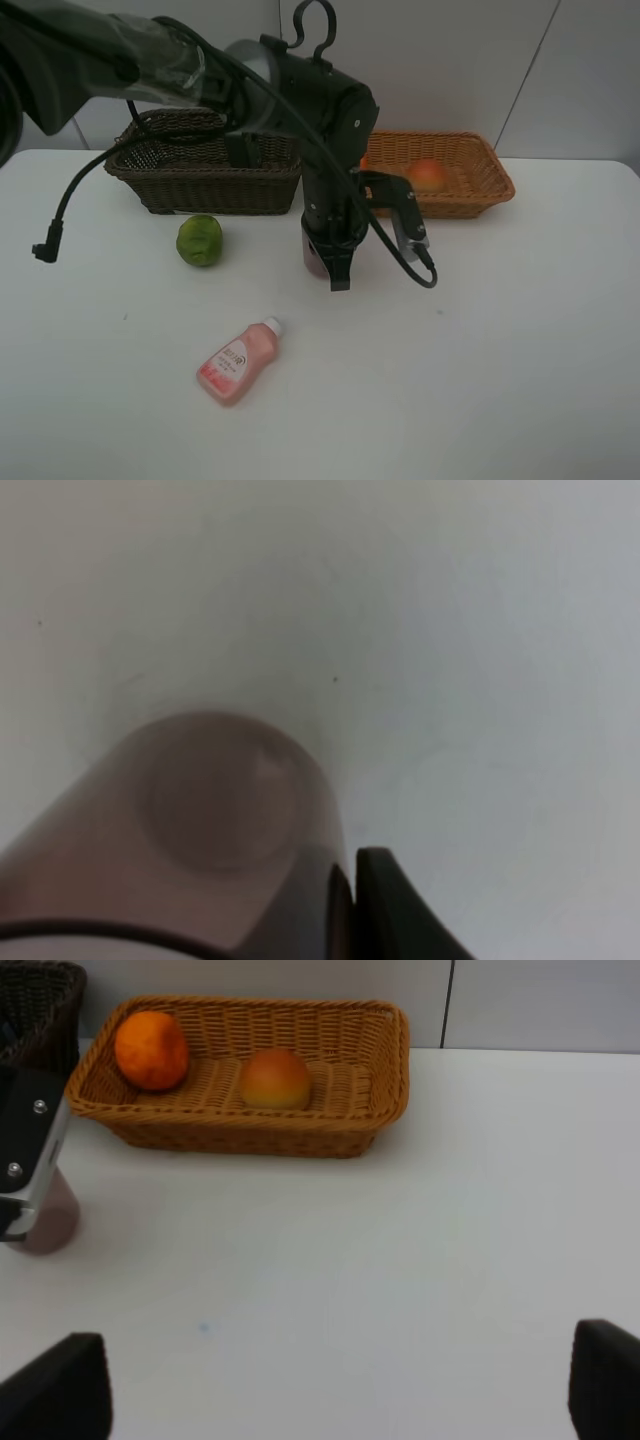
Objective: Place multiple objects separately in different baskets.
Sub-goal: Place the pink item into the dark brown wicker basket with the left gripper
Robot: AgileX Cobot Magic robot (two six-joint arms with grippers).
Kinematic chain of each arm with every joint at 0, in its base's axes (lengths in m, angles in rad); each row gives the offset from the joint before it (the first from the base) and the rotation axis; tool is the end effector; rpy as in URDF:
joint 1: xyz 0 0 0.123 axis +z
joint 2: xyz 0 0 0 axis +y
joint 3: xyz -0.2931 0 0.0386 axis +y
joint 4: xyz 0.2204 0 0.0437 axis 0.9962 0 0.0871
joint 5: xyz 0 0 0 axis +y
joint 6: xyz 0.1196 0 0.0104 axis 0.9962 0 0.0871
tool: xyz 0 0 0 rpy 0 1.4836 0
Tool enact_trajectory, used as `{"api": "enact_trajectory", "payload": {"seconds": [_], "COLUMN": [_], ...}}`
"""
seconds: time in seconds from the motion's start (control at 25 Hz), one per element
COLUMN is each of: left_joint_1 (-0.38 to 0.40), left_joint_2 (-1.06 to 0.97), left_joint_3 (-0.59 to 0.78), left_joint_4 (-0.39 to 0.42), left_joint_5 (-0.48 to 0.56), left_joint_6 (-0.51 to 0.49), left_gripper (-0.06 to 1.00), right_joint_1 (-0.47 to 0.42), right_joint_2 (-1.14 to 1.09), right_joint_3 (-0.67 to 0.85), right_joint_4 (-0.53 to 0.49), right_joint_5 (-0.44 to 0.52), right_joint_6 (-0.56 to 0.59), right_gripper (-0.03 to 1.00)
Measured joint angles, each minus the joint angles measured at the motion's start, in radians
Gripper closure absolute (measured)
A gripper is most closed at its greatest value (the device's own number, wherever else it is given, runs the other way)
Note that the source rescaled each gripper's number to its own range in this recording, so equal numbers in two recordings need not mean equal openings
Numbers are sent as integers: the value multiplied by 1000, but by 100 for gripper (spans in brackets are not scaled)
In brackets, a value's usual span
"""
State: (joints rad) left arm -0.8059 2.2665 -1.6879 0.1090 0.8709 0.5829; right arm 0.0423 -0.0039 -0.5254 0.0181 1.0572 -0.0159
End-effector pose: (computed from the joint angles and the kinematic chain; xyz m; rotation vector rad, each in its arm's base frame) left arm 0.3195 -0.3184 0.1223 1.9387 2.1875 0.0978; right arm -0.0166 0.0012 0.2582 -0.0596 2.0107 0.0384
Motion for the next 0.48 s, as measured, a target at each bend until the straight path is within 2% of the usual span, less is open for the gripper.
{"api": "enact_trajectory", "payload": {"seconds": [0.48], "left_joint_1": [0], "left_joint_2": [0], "left_joint_3": [0], "left_joint_4": [0], "left_joint_5": [0], "left_joint_6": [0], "left_gripper": [86], "right_joint_1": [0], "right_joint_2": [0], "right_joint_3": [0], "right_joint_4": [0], "right_joint_5": [0], "right_joint_6": [0], "right_gripper": [0]}}
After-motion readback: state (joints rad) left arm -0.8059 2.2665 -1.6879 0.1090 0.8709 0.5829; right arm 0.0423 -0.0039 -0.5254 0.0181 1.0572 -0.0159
